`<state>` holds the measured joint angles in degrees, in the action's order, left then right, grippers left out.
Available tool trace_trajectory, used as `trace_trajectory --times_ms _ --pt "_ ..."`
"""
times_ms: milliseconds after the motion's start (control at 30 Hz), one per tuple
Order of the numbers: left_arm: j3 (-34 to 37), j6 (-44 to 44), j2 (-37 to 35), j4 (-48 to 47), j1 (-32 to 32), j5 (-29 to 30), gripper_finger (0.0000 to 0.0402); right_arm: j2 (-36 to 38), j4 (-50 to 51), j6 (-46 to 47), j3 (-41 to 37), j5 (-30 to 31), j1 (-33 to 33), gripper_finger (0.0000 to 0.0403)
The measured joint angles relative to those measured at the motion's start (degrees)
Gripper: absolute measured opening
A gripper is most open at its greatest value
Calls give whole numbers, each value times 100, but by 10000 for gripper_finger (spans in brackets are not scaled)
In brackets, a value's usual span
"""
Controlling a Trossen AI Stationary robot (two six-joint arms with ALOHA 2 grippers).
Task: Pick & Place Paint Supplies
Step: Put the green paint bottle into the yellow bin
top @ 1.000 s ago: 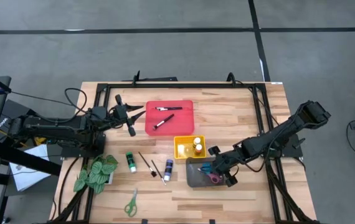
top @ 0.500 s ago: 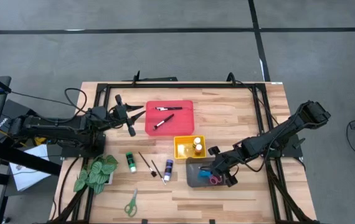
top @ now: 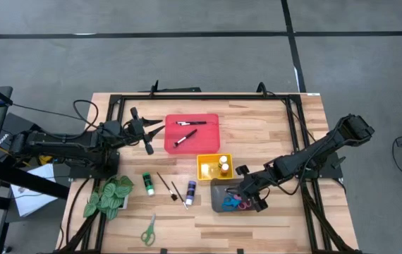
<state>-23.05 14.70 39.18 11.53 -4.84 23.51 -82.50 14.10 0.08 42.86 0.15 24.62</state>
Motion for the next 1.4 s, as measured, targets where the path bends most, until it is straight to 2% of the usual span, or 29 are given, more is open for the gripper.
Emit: trace_trajectory --times_ms 133,300,633,833,1000,1100,1233,1400 --pt "0 2 0 0 0 0 95 0 37 25 244 284 1 0" --pt "0 2 0 -3 1 0 95 250 248 320 528 1038 4 0" --pt "0 2 -2 -14 1 0 95 1275 575 1354 549 2346 21 0" --pt "0 2 -2 -16 0 0 95 1440 554 1635 552 3268 237 0" --pt "0 2 -2 -17 1 0 95 1438 813 2692 552 4417 393 0" --pt "0 2 -2 -17 2 0 95 1438 1123 3240 552 4901 419 0" --pt "0 4 -2 -17 2 0 95 1438 1621 3751 552 5269 419 0" --pt "0 4 -2 -17 1 0 95 1438 2107 4273 552 5398 372 0"
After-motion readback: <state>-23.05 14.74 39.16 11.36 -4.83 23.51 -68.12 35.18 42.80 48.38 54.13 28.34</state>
